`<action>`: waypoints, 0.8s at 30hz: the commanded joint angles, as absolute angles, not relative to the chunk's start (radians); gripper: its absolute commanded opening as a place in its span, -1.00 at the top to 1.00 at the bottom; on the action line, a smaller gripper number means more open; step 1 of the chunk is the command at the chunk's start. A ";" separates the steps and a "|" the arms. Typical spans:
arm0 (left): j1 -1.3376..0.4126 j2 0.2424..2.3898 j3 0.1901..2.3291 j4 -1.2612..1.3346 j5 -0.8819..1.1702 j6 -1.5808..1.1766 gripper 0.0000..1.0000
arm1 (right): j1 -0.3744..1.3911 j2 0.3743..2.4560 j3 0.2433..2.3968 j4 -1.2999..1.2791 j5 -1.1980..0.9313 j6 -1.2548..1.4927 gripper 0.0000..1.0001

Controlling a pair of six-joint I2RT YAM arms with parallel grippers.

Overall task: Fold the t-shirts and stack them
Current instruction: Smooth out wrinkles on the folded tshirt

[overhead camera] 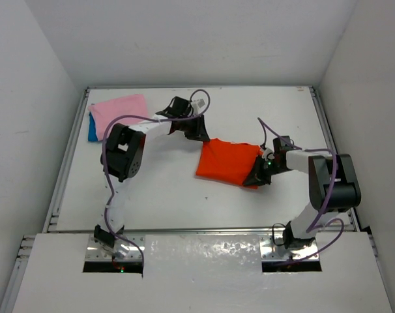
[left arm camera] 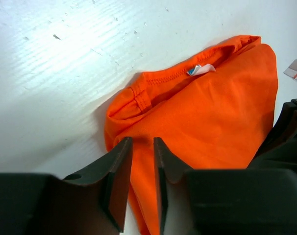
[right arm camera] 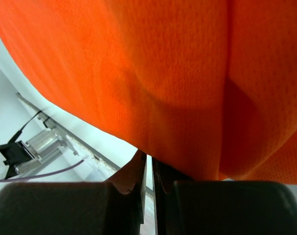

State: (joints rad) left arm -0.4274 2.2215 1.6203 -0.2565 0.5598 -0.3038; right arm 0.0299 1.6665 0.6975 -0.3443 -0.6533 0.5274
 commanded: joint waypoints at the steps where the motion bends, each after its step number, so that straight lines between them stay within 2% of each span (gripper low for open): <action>1: -0.408 2.174 1.669 -0.253 0.584 -0.310 0.50 | 0.028 1.661 0.744 -0.379 -0.647 0.471 0.84; 2: -0.407 2.165 1.695 -0.271 0.592 -0.301 0.42 | 0.026 1.657 0.758 -0.394 -0.650 0.465 0.83; 3: -0.402 2.155 1.710 -0.320 0.600 -0.272 0.24 | 0.026 1.638 0.793 -0.426 -0.653 0.453 0.82; 5: -0.397 2.126 1.739 -0.409 0.618 -0.236 0.09 | 0.026 1.612 0.848 -0.455 -0.653 0.443 0.73; 7: -0.381 2.100 1.743 -0.474 0.618 -0.180 0.03 | 0.025 1.579 0.893 -0.504 -0.652 0.434 0.64; 11: -0.357 2.036 1.650 -0.540 0.611 -0.132 -0.15 | 0.017 1.536 0.995 -0.557 -0.653 0.437 0.34; 15: -0.350 1.997 1.527 -0.522 0.650 -0.127 -0.20 | 0.006 1.506 1.032 -0.569 -0.657 0.469 0.05; 19: -0.350 1.974 1.402 -0.463 0.699 -0.138 -0.28 | 0.003 1.477 1.058 -0.574 -0.667 0.488 0.02; 24: -0.350 1.979 1.376 -0.402 0.704 -0.172 -0.31 | 0.005 1.448 1.104 -0.607 -0.666 0.488 0.02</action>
State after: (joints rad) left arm -0.3489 1.9995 1.3624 -0.4892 0.6636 -0.1642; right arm 0.0071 1.4944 1.0500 -0.5873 -0.6567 0.4786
